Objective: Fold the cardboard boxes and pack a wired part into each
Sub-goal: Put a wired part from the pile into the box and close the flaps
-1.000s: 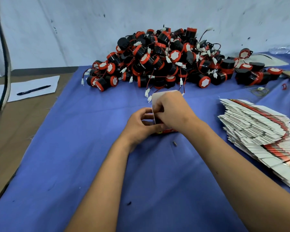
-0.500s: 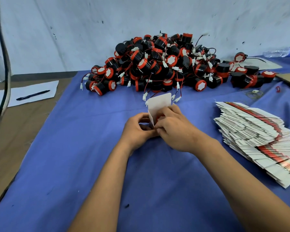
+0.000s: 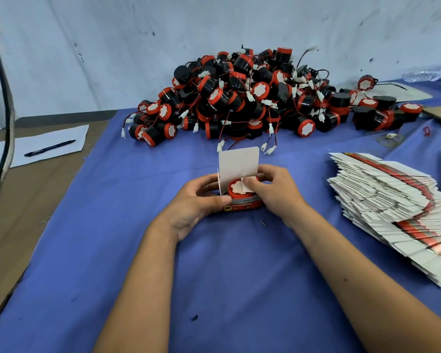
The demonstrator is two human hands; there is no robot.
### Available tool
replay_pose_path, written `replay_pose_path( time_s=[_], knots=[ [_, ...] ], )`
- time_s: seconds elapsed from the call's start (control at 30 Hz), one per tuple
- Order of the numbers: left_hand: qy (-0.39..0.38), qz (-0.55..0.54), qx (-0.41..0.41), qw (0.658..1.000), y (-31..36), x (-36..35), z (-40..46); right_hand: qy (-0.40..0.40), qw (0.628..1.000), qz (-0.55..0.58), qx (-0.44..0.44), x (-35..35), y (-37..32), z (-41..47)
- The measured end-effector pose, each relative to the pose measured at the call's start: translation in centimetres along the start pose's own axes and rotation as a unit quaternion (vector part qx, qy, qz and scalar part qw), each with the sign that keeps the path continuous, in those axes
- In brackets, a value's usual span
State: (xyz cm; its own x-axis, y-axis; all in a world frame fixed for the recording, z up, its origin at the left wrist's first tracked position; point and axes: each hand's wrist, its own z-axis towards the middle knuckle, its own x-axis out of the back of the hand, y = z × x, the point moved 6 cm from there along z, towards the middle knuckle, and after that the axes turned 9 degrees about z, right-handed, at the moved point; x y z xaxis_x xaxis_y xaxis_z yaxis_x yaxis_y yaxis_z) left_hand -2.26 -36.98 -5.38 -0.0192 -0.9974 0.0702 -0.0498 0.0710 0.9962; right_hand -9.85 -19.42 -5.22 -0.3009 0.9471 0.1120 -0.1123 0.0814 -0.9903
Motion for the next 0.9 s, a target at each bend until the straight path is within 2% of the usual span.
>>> replay_pose_path(
  time_s=[0.03,0.1,0.2,0.33,0.4,0.47,0.57,0.63,0.7,0.73,0.8,0.9],
  knots=[
    [-0.014,-0.056,0.018,0.998,-0.1,-0.1,-0.1,0.005,1.0,0.015,0.018,0.1,-0.2,0.0],
    [0.019,-0.088,0.042,0.995,-0.4,0.1,0.2,-0.009,0.997,0.043,0.057,-0.2,-0.6,-0.1],
    [0.119,-0.001,0.029,0.992,-0.7,-0.1,0.8,-0.038,0.992,0.05,0.106,-0.8,-1.0,-0.7],
    [0.22,0.032,-0.001,0.975,-0.5,-0.5,1.2,-0.114,0.991,0.029,0.056,-0.7,-0.9,-1.1],
    [0.243,0.037,-0.004,0.969,-0.4,-0.2,1.0,-0.14,0.989,0.05,0.03,-0.7,-1.0,-1.2],
    [0.192,0.01,-0.001,0.981,-0.5,-0.2,1.0,-0.129,0.99,0.041,0.045,-0.7,-1.2,-1.3],
    [0.065,-0.087,0.014,0.994,-0.5,0.3,0.4,-0.085,0.988,-0.062,0.11,-0.4,-1.1,-1.3],
    [0.032,-0.026,-0.005,0.999,-0.3,0.7,0.0,-0.092,0.985,-0.072,0.128,-0.4,-0.7,-1.3],
    [0.047,0.138,-0.047,0.988,0.2,0.5,-0.2,-0.095,0.981,-0.083,0.15,-0.3,-0.9,-1.3],
    [0.066,0.185,-0.065,0.978,0.4,0.2,-0.2,-0.092,0.976,-0.103,0.17,-0.2,-1.0,-1.3],
    [0.09,0.21,-0.092,0.969,0.6,0.0,0.0,-0.085,0.961,-0.148,0.217,-0.4,-1.3,-1.4],
    [0.102,0.233,-0.108,0.961,0.6,0.3,0.3,-0.081,0.948,-0.192,0.241,-0.9,-1.5,-1.3]
  ],
)
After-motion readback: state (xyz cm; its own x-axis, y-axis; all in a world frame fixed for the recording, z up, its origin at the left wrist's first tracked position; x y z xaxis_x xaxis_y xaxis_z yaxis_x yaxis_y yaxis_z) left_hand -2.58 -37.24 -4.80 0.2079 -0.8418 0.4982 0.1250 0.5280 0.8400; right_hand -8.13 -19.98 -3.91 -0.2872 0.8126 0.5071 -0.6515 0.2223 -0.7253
